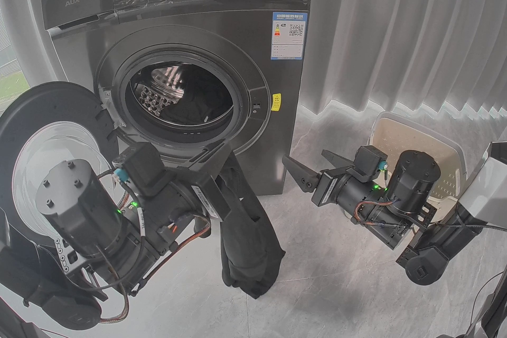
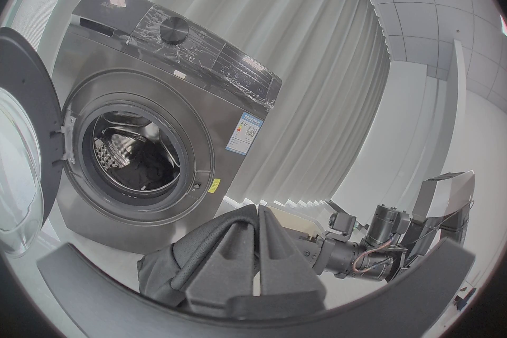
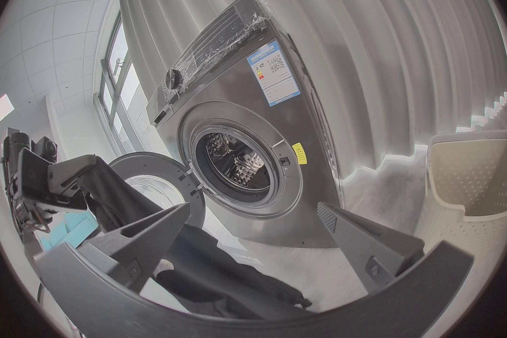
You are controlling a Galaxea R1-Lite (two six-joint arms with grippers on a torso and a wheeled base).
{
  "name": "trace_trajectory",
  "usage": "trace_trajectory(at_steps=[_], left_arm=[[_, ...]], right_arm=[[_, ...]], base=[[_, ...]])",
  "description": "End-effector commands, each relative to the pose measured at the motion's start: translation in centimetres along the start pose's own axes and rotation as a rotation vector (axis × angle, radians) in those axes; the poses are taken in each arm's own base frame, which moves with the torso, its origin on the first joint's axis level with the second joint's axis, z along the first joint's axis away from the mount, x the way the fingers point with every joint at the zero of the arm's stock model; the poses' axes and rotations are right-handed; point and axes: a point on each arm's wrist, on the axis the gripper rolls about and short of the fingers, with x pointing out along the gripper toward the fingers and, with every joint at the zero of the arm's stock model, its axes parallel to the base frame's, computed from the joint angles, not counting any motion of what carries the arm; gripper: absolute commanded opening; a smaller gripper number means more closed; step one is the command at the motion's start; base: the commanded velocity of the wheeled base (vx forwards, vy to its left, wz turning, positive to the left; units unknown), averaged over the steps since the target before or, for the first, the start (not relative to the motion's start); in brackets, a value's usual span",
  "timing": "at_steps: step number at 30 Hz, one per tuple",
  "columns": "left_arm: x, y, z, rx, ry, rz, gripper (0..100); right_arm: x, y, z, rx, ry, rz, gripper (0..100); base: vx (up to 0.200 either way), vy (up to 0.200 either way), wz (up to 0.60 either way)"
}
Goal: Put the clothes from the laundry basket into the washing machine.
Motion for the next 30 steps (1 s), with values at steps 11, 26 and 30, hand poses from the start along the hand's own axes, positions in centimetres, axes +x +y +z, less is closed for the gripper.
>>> trace_trajectory(at_steps=[11, 26, 30], left_arm=[[1.4, -0.4, 2.0, -0.01, -0.08, -0.002, 0], [2.1, -1.1, 3.3, -0.024, -0.137, -0.02, 0], [2.3, -1.1, 3.5, -0.024, -0.134, -0.02, 0]], right_arm=[[-1.2, -0.1, -0.6, -0.014, 0.04, -0.005, 100], [-2.9, 3.2, -4.0, -0.05, 0.172, 0.121, 100], [-2.0, 3.0, -5.3, -0.053, 0.194, 0.114, 100]], base=[[0.0, 0.0, 0.0], [0.0, 0.0, 0.0], [0.0, 0.0, 0.0]])
